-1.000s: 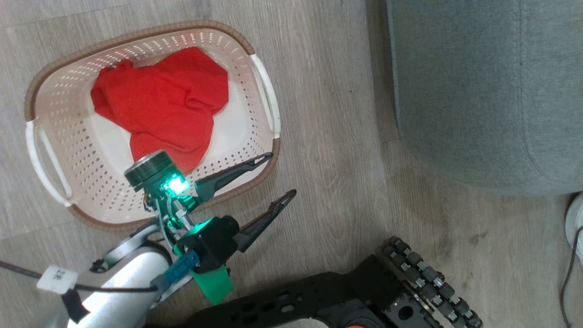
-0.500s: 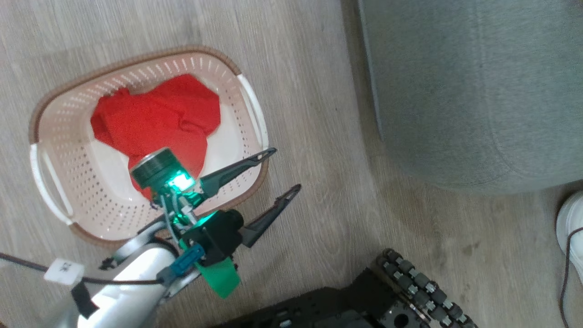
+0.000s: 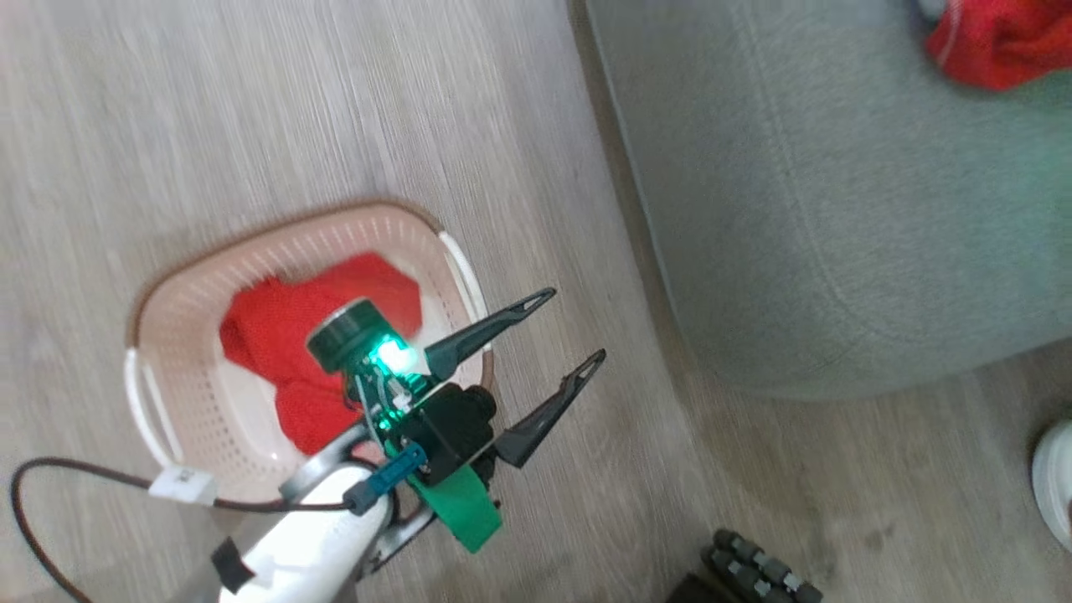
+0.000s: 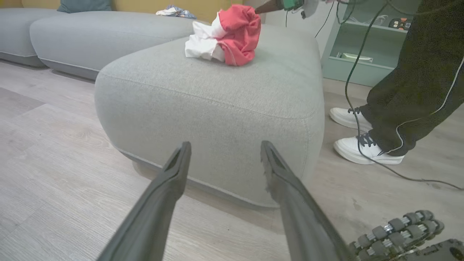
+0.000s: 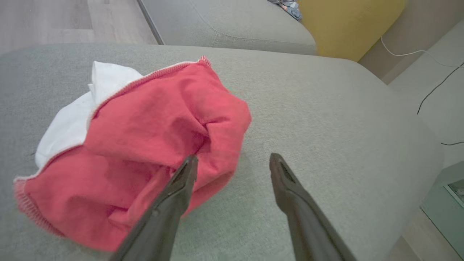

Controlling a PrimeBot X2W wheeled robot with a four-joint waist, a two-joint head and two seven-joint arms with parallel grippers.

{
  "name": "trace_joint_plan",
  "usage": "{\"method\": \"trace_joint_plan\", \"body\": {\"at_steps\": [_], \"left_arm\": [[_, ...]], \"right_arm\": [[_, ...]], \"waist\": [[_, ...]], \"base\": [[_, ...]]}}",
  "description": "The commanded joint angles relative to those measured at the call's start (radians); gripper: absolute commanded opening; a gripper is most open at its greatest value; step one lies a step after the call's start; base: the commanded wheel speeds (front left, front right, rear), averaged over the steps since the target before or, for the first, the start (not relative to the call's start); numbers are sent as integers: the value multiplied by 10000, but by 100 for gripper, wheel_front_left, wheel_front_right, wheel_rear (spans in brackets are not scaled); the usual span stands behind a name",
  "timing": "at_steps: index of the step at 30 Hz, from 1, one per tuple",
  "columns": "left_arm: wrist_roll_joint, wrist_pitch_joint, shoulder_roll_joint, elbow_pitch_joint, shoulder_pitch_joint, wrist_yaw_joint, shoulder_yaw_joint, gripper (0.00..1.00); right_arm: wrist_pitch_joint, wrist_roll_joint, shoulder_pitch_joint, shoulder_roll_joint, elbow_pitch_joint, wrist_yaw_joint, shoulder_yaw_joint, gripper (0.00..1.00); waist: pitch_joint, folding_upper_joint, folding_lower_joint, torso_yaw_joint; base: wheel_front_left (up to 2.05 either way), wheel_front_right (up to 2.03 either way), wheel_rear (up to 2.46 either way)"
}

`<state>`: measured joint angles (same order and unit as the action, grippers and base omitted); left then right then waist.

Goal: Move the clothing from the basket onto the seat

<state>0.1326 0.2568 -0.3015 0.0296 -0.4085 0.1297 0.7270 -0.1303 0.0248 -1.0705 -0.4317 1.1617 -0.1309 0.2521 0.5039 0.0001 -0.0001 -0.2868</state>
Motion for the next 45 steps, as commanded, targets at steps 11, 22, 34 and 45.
{"method": "trace_joint_plan", "body": {"at_steps": [11, 22, 34, 45], "left_arm": [[102, 49, 1108, 46, 1077, 10, -1888, 100], [-21, 49, 1958, -162, 1716, 1, -4208, 100], [-248, 49, 2493, -378, 2225, -655, -6283, 100], [279, 49, 2511, -59, 2729, -1242, -6105, 100]], "right_arm": [[-1031, -1943, 2044, -691, -3154, 2, -2969, 100], [-1204, -4128, 5062, -253, -8419, 2, -3948, 100], [-1311, -4791, 7964, 1867, -11173, 2, -3579, 100], [-1313, -4325, 9742, 3302, -10993, 2, -2715, 100]], "waist": [[-2398, -1, 1, 402], [-3228, -1, 1, 1388], [-3956, -1, 1, 2795], [-4234, -1, 1, 3677]], "base": [[0, 0, 0], [0, 0, 0], [0, 0, 0], [0, 0, 0]]}}
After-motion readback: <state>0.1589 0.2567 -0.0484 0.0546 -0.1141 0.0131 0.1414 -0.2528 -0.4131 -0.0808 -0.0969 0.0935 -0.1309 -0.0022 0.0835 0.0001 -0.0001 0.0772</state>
